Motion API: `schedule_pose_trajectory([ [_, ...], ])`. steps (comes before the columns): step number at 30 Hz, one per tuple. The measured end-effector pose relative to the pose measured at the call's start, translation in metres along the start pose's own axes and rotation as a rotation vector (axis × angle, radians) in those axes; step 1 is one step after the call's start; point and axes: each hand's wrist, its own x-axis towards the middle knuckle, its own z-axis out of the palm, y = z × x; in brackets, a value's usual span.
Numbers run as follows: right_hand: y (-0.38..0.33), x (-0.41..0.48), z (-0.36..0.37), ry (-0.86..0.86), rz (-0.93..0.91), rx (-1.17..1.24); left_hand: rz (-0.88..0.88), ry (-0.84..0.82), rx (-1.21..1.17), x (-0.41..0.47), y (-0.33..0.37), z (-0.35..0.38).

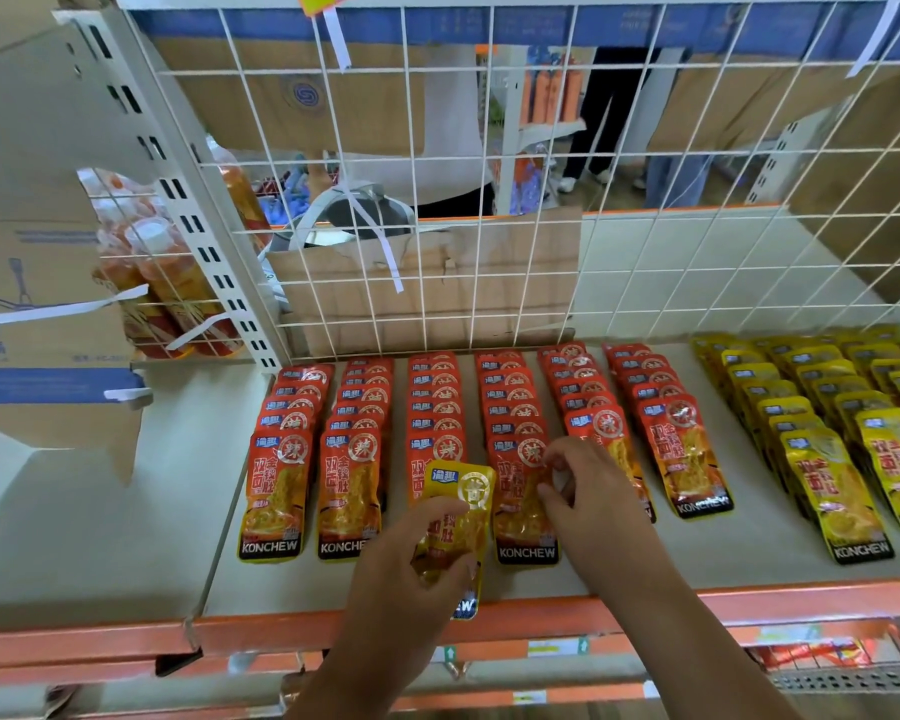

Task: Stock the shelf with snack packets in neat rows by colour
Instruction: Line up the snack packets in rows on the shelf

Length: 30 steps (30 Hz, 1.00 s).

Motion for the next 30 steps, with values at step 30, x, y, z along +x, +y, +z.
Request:
schedule_pose_trajectory([
  [30,0.006,-0.049,-0.069,0.329,0.037,0.043,0.406,-0.429,0.024,0.021,0.094,0.075],
])
